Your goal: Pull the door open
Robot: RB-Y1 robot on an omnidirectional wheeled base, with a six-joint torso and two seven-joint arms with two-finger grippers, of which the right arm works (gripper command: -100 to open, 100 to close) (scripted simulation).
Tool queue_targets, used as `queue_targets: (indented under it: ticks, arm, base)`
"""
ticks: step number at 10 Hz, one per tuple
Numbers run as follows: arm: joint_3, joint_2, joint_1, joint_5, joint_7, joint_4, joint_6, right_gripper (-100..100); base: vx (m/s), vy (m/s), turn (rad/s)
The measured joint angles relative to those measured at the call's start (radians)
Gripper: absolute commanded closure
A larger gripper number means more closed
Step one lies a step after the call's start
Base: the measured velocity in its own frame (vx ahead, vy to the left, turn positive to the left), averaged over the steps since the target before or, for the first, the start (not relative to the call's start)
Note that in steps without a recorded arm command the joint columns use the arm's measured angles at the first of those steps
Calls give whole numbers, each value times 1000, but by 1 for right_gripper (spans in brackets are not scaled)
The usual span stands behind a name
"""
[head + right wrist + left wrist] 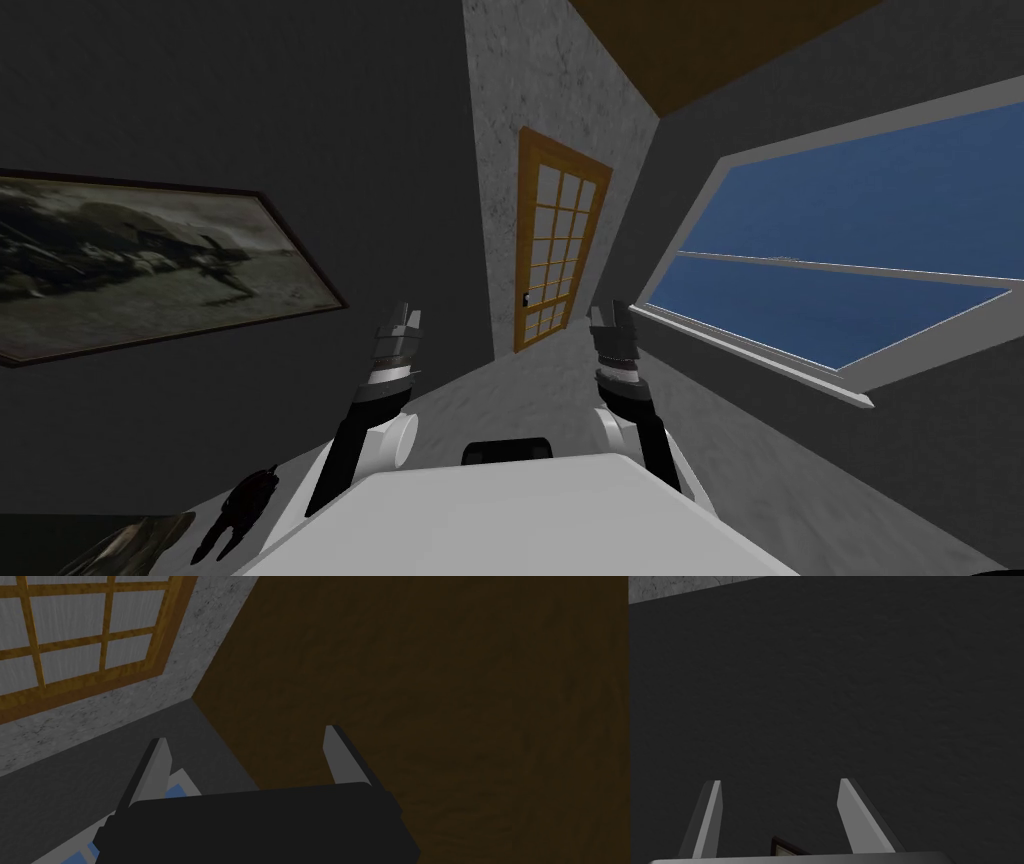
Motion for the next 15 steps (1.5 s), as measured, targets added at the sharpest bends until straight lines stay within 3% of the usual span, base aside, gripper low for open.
queue_targets:
  ticks: [7,15]
  arm:
    - [-31,-30,-61,40,115,164,-27,-100]
    - [-64,-55,-137,107,297,408,-84,-100]
  base:
    - [85,-30,56]
    - [93,-36,70]
